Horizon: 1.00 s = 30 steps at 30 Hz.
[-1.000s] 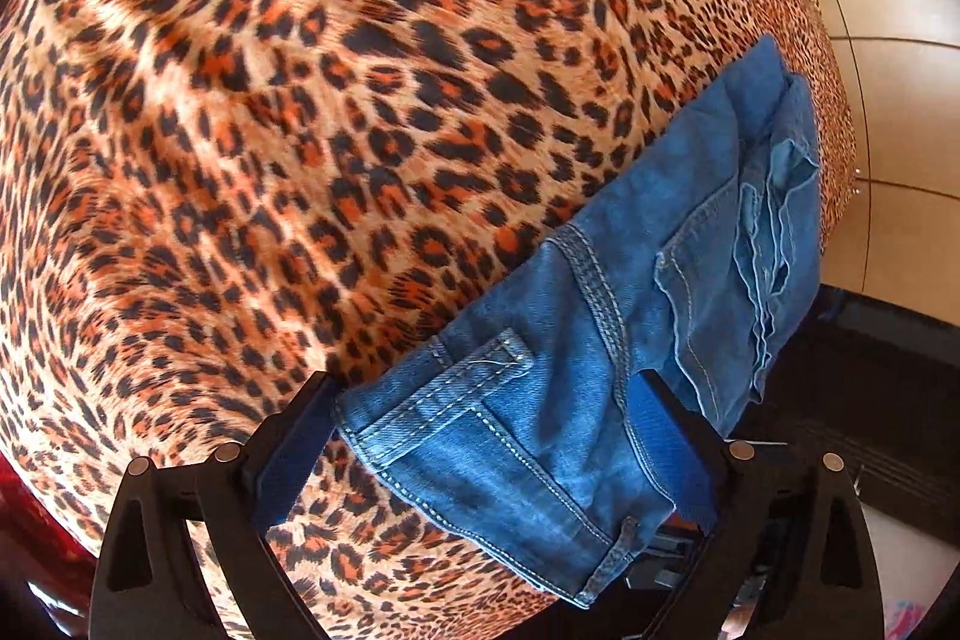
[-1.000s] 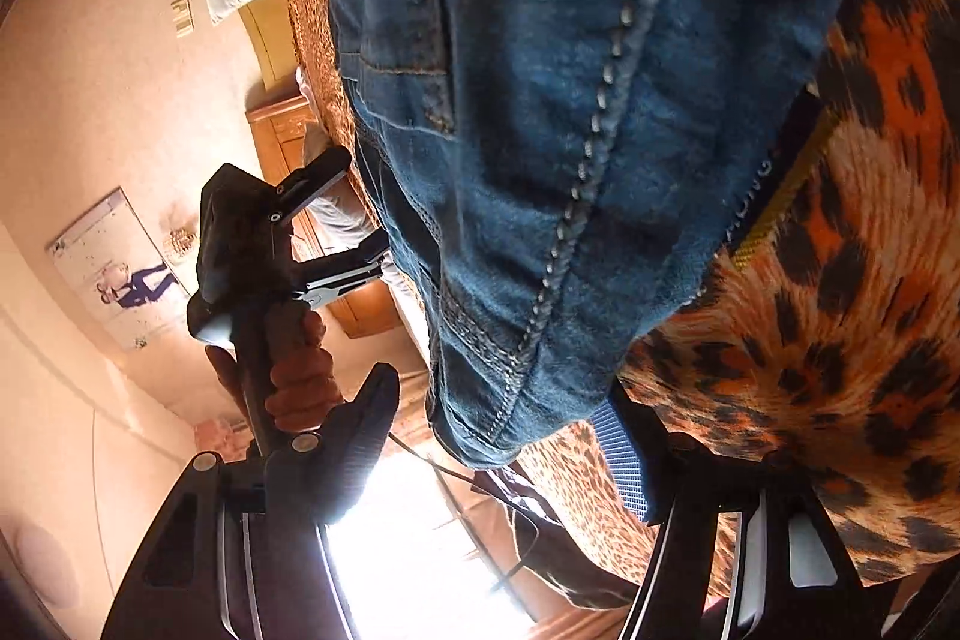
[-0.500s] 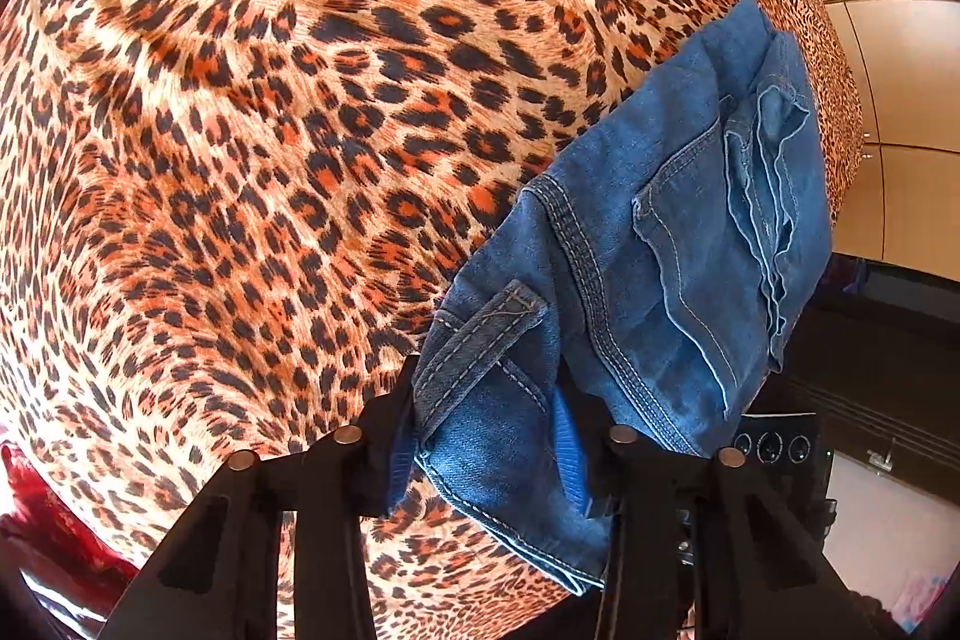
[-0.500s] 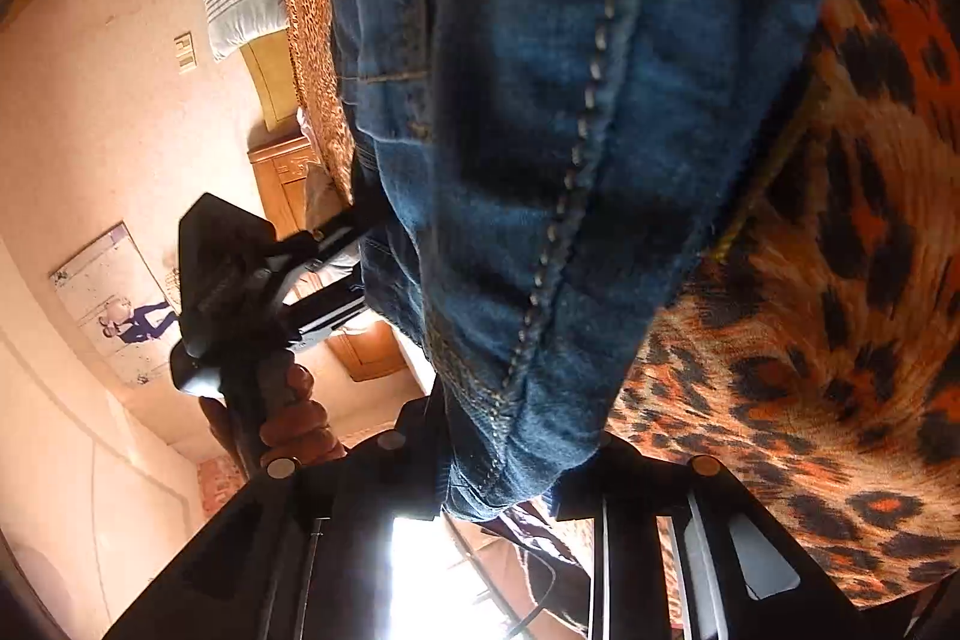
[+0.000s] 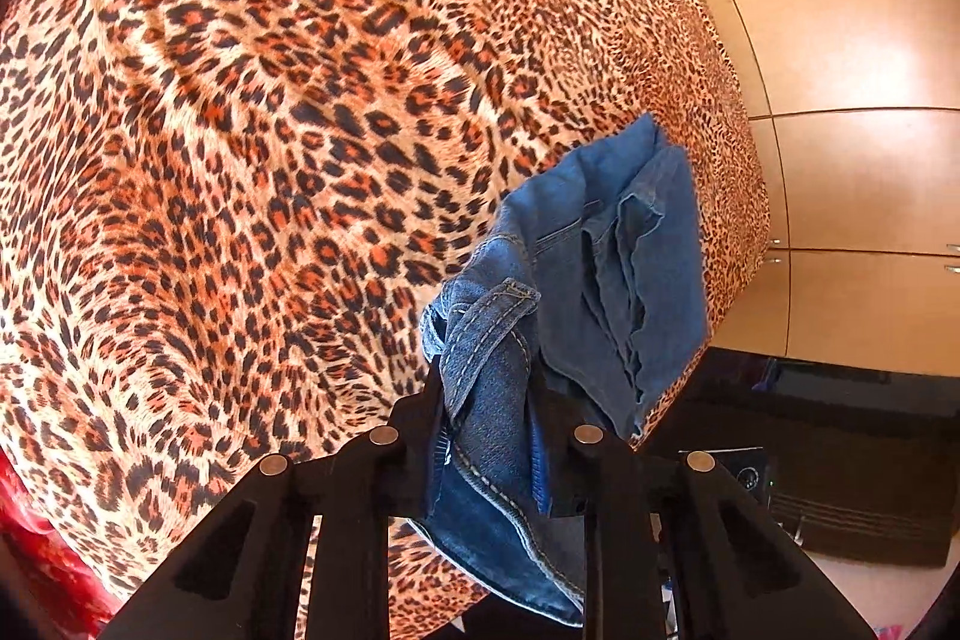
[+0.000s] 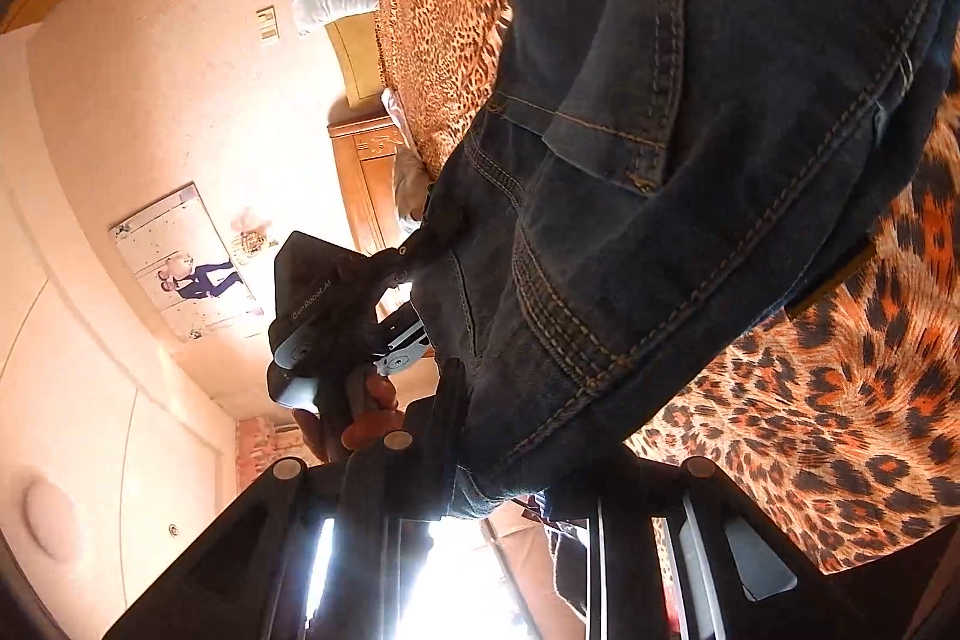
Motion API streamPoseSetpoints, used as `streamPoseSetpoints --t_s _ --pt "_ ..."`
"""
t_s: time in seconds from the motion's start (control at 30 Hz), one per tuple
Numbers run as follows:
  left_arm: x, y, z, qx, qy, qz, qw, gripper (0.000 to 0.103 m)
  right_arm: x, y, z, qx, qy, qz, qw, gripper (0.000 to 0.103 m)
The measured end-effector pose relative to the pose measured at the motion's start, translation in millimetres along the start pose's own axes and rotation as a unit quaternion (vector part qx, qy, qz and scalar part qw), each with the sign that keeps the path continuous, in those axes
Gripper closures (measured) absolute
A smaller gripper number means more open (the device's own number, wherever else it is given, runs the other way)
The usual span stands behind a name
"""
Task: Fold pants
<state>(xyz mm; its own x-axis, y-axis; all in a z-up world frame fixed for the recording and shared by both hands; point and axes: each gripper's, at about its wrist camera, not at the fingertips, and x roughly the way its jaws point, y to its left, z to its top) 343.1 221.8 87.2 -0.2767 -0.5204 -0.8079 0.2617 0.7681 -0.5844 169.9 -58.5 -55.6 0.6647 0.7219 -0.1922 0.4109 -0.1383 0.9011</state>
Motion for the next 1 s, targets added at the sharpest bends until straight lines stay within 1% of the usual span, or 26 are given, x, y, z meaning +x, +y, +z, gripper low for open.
streamPoseSetpoints --t_s 0.03,0.2,0.33,0.4,0.5,0.63,0.67,0.7,0.77,0.83,0.87,0.9,0.93,0.97,1.0 --pt "-2.8 -8.2 2.7 0.005 -0.006 -0.003 1.0 0.083 1.5 4.6 1.8 -0.001 -0.004 0.007 1.0 0.084" --pt "-7.8 -57.9 23.0 0.032 -0.029 -0.02 0.9989 0.083 -32.0 18.8 28.9 0.002 -0.034 0.06 0.998 0.083" --pt "12.7 -108.1 52.5 0.045 -0.033 -0.031 0.998 0.083 -63.0 25.8 60.4 0.005 -0.067 0.094 0.993 0.082" --pt "37.3 -134.0 68.5 0.047 -0.032 -0.03 0.9979 0.082 -81.5 23.5 80.9 0.017 -0.082 0.108 0.991 0.081" --pt "88.0 -172.6 91.8 0.041 -0.017 -0.02 0.9988 0.082 -106.3 10.2 109.8 0.043 -0.092 0.116 0.988 0.081" --pt "169.7 -216.2 115.4 0.031 0.027 0.003 0.9991 0.082 -141.0 -23.4 143.4 0.096 -0.109 0.125 0.981 0.08" --pt "190.0 -225.8 119.8 0.032 0.036 0.014 0.9988 0.082 -151.6 -33.1 151.7 0.112 -0.115 0.125 0.979 0.08" --pt "210.2 -234.1 123.7 0.031 0.046 0.03 0.998 0.082 -158.5 -47.1 158.5 0.137 -0.117 0.134 0.974 0.077" --pt "247.4 -247.3 127.7 0.029 0.066 0.065 0.9953 0.081 -170.6 -73.8 168.9 0.2 -0.115 0.144 0.962 0.077" --pt "266.9 -263.5 128.8 0.04 0.075 0.097 0.9916 0.074 -178.1 -89.5 177.6 0.231 -0.1 0.142 0.957 0.076" --pt "270.4 -272.9 129.0 0.051 0.076 0.105 0.9902 0.064 -179.9 -93.1 180.6 0.239 -0.086 0.145 0.956 0.075" --pt "271.6 -281.7 129.1 0.059 0.079 0.108 0.9893 0.061 -180.2 -92.6 182.7 0.239 -0.072 0.145 0.957 0.075" --pt "270.1 -291.1 128.6 0.067 0.08 0.105 0.9889 0.061 -179.8 -91.8 183.8 0.241 -0.056 0.148 0.958 0.074" --pt "268.3 -300.4 129.3 0.076 0.079 0.106 0.9883 0.058 -182.0 -92.6 185.7 0.248 -0.042 0.154 0.956 0.072" --pt "263.1 -308.7 128.3 0.084 0.077 0.106 0.9878 0.055 -183.4 -93.8 186.6 0.256 -0.032 0.16 0.953 0.066"
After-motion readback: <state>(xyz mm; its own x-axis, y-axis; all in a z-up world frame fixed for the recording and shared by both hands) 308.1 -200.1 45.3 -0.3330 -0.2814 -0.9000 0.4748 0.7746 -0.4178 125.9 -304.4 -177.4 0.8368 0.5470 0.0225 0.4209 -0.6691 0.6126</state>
